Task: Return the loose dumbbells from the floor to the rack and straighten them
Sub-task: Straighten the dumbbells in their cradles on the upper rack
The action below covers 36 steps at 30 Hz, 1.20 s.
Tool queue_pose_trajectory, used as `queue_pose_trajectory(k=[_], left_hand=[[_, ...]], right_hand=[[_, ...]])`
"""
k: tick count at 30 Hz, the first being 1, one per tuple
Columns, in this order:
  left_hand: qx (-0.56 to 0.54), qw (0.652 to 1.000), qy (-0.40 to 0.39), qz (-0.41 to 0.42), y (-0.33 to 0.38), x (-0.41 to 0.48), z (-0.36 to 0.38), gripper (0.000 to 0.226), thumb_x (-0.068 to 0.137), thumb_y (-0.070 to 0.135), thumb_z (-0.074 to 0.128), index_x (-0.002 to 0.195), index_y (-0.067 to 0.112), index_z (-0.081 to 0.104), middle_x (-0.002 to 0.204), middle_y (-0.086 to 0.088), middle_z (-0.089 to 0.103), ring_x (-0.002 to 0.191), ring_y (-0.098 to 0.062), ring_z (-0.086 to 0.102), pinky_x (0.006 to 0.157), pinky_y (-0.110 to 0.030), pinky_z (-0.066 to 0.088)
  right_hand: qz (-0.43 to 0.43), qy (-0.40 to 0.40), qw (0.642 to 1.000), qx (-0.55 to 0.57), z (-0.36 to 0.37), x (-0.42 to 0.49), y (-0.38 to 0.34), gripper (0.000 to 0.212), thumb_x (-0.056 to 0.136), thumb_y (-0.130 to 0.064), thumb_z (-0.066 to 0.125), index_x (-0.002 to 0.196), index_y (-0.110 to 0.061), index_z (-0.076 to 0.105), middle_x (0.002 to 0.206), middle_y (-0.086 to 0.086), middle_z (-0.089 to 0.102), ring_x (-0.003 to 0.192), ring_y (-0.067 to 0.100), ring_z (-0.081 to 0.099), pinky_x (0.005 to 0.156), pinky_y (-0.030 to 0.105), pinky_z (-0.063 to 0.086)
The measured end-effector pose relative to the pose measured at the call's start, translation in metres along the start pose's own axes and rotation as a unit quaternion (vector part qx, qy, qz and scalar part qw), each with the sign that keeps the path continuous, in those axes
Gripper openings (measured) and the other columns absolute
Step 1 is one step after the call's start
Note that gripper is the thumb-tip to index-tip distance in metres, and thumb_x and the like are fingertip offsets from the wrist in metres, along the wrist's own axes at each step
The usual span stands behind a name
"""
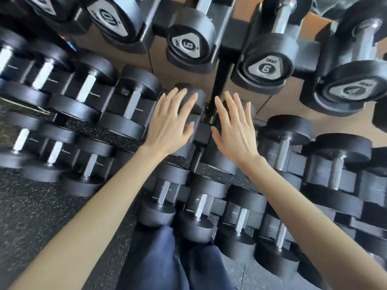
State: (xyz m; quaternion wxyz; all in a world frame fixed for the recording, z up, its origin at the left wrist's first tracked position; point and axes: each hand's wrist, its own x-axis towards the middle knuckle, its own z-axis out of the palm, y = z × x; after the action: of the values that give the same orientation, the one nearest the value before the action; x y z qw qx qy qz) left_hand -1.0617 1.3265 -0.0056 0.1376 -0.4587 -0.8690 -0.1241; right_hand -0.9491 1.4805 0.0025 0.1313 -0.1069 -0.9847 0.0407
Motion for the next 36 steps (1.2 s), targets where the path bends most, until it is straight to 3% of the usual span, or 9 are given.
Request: queue_pose_trajectory(k=[12,17,19,23,29,31,34,36], left_hand=[[-0.064,0.998,-0.012,0.012,-0.087,0.041,0.003,0.06,0.09,0.025,0.052,0.145,0.009,0.032,0.145,-0.021,0.037,0.134,-0.037,0.034,0.11,-0.046,0.03],[-0.148,0.989,-0.023,-0.016,-0.141,0.094,0.014,0.07,0.091,0.029,0.056,0.148,0.008,0.021,0.149,-0.016,0.03,0.137,-0.03,0.029,0.109,-0.039,0.034],[-0.161,0.986,-0.034,-0.004,-0.155,0.114,0.019,0.074,0.09,0.031,0.057,0.149,0.009,0.018,0.151,-0.012,0.028,0.137,-0.028,0.028,0.108,-0.038,0.034],[-0.246,0.966,-0.084,-0.017,-0.165,0.146,0.026,0.082,0.088,0.031,0.063,0.15,0.012,0.013,0.152,-0.008,0.025,0.138,-0.024,0.028,0.106,-0.035,0.032],[-0.356,0.926,-0.117,-0.041,-0.161,0.182,0.04,0.089,0.081,0.021,0.073,0.148,0.007,0.016,0.152,-0.01,0.029,0.137,-0.025,0.032,0.107,-0.032,0.03],[-0.384,0.915,-0.113,-0.055,-0.161,0.193,0.047,0.083,0.078,0.019,0.075,0.144,0.008,0.026,0.147,-0.009,0.039,0.133,-0.024,0.039,0.104,-0.031,0.033],[-0.427,0.896,-0.101,-0.076,-0.16,0.202,0.053,0.067,0.07,0.018,0.08,0.126,0.011,0.042,0.122,-0.003,0.06,0.113,-0.022,0.055,0.092,-0.032,0.045],[-0.434,0.893,-0.093,-0.069,-0.163,0.205,0.054,0.061,0.066,0.016,0.083,0.115,0.011,0.046,0.108,0.0,0.064,0.1,-0.021,0.059,0.085,-0.035,0.049]], right_hand=[[0.047,0.007,0.999,0.016,0.003,0.07,-0.025,0.065,0.087,-0.016,0.058,0.143,-0.006,0.028,0.149,0.018,0.028,0.139,0.037,0.022,0.112,0.054,0.022],[0.088,0.033,0.995,0.041,-0.008,0.133,-0.035,0.063,0.091,-0.02,0.054,0.146,-0.01,0.023,0.153,0.007,0.022,0.142,0.025,0.019,0.112,0.039,0.028],[0.103,0.042,0.993,0.036,-0.014,0.159,-0.037,0.063,0.092,-0.021,0.054,0.146,-0.012,0.023,0.154,0.003,0.023,0.14,0.021,0.023,0.106,0.035,0.034],[0.117,0.019,0.993,-0.001,-0.02,0.2,-0.036,0.057,0.091,-0.022,0.054,0.143,-0.018,0.03,0.15,0.002,0.028,0.128,0.026,0.04,0.095,0.043,0.046],[0.159,-0.026,0.987,-0.008,-0.029,0.232,-0.019,0.06,0.086,-0.02,0.062,0.141,-0.02,0.036,0.134,0.01,0.044,0.107,0.031,0.053,0.09,0.047,0.045],[0.159,-0.034,0.986,0.02,-0.032,0.236,-0.014,0.063,0.081,-0.019,0.068,0.138,-0.018,0.042,0.127,0.012,0.048,0.108,0.031,0.052,0.088,0.052,0.046],[0.176,-0.039,0.983,0.027,-0.034,0.236,-0.012,0.061,0.078,-0.019,0.071,0.133,-0.014,0.045,0.126,0.014,0.046,0.11,0.033,0.051,0.088,0.055,0.045],[0.191,-0.041,0.981,0.023,-0.032,0.236,-0.014,0.062,0.078,-0.019,0.072,0.133,-0.012,0.044,0.128,0.013,0.044,0.109,0.032,0.051,0.089,0.054,0.044]])
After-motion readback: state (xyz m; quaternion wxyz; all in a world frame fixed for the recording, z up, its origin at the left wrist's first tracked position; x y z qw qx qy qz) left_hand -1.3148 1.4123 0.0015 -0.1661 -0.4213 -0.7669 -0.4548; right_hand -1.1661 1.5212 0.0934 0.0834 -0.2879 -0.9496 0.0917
